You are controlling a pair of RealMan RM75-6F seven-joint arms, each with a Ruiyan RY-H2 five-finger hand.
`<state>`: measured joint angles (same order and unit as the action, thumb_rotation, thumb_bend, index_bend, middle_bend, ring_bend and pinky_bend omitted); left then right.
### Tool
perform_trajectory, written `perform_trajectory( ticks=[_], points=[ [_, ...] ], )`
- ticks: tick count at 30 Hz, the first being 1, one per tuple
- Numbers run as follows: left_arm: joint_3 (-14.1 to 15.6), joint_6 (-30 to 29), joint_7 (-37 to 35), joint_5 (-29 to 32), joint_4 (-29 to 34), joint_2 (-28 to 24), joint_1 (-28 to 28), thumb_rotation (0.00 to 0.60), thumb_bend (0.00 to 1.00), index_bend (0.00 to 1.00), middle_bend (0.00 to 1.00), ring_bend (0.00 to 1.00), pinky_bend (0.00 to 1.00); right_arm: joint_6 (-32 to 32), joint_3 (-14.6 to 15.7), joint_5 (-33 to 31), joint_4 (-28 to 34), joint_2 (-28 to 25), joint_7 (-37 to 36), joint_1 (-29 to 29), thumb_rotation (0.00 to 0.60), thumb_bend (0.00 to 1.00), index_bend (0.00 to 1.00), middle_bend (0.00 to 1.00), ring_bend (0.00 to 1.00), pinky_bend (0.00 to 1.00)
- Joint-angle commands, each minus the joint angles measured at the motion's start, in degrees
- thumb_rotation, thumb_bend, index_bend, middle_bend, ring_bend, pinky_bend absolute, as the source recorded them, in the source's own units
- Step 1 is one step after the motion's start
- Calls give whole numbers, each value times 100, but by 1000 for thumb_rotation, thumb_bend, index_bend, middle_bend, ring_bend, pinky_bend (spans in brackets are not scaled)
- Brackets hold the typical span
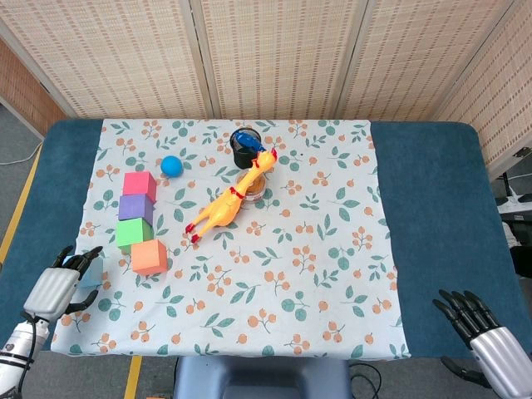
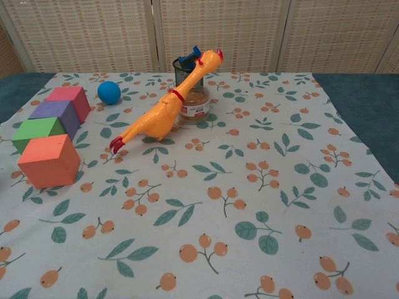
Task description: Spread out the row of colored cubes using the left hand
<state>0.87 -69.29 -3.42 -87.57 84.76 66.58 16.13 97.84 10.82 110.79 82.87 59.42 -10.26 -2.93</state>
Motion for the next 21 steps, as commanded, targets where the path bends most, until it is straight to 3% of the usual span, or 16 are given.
perform_trajectory(
  ticks=[1,9,16,21],
  points=[
    [7,98,-39,-282,75,134,256,600,402,0,163,245,15,0,12,19,4,2,6,1,600,113,0,0,0,0],
    [-214,1077,988,642,306,307,669,600,400,0,141,245,15,168,10,56,-14,-39,-53,-44,600,113,0,0,0,0],
    [-223,1188,1377,1000,363,372,708,600,395,0,138,278,21,163,20,77,-25,-40,-74,-37,600,113,0,0,0,0],
    [-215,1216,1346,933,419,444,785,600,393,0,130,318,27,145,11,52,-18,-38,-79,-31,600,114,0,0,0,0]
  ],
)
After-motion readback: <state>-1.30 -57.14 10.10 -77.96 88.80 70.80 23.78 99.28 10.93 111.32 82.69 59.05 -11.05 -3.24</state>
